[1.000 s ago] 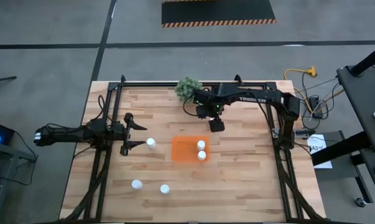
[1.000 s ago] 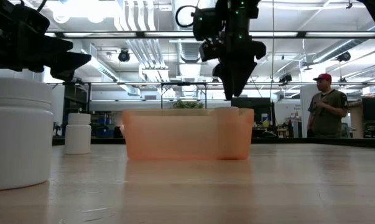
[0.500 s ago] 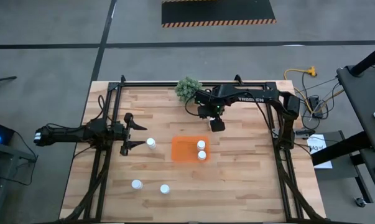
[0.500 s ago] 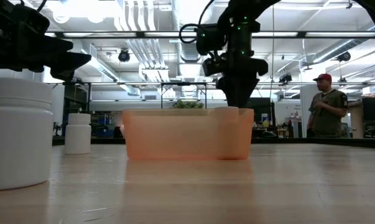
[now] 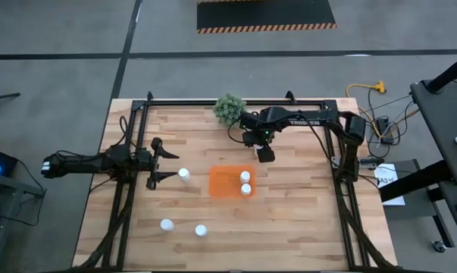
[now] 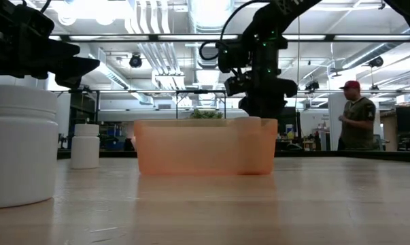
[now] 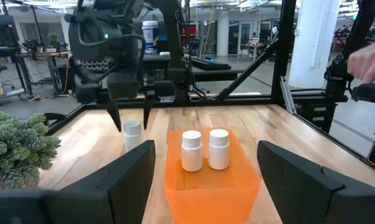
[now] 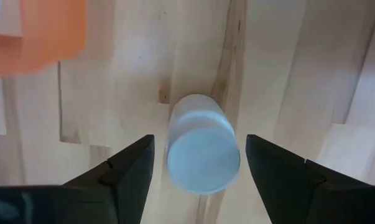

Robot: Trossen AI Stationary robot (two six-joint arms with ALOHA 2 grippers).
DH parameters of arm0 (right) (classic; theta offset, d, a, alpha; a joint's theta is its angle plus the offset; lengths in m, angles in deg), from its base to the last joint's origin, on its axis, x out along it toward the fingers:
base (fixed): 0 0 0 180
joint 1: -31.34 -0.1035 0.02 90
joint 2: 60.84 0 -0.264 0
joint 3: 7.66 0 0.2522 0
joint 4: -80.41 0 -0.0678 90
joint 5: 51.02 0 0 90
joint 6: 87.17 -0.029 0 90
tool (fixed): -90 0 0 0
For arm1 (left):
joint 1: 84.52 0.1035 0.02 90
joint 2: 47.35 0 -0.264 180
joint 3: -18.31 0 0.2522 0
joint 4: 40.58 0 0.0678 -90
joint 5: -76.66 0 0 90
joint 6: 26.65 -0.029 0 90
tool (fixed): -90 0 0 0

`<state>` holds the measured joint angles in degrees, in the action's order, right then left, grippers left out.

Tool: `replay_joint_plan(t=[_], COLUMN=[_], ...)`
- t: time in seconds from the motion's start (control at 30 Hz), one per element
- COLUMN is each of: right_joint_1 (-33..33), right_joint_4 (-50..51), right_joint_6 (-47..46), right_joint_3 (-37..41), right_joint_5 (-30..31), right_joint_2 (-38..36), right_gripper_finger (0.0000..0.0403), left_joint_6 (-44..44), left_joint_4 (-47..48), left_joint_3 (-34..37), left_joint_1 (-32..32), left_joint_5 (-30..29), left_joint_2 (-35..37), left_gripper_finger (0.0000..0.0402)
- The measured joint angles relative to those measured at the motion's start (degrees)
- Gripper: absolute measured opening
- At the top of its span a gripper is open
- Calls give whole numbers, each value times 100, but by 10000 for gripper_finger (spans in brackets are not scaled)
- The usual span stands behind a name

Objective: Pick and place pill bottles into a basket
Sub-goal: Put the white medicine bottle into the orange bin

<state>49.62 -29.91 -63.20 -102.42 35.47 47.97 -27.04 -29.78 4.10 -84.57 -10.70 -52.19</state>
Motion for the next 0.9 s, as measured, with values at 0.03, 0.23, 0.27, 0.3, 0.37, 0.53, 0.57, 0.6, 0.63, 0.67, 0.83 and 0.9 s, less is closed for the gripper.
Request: replay_joint_plan(t=[0.03,0.23,0.27,0.3,0.37,0.53,0.57,0.6,0.63,0.67,0.83,0.9], right_joint_1=[1,2,2,0,0,0,0,0,-2,-14,-143,-242], right_joint_4=[-46,-234,-236,-232,-214,43,82,108,121,154,290,374], right_joint_6=[17,29,28,24,2,21,18,12,3,-11,-144,-149], right_joint_3=[30,133,138,141,141,80,71,62,47,23,-131,-199], right_joint_5=[0,0,2,2,2,3,3,4,2,4,3,4], right_joint_2=[0,0,0,0,0,-3,-11,-17,-31,-44,-61,-61], right_gripper_finger=[242,234,228,220,198,145,145,145,145,145,145,145], left_joint_6=[0,-1,-2,-1,0,-1,0,-1,-2,-1,-2,-1], left_joint_4=[0,1,1,1,0,0,2,0,1,2,0,1], left_joint_3=[0,0,1,1,2,2,1,0,0,2,2,2], left_joint_1=[2,1,1,0,0,1,1,0,2,0,0,0], left_joint_5=[1,0,1,1,1,1,1,1,1,0,1,1], left_joint_2=[0,0,0,0,0,0,0,0,0,0,0,0], left_gripper_finger=[265,265,265,265,265,265,265,265,265,265,265,265])
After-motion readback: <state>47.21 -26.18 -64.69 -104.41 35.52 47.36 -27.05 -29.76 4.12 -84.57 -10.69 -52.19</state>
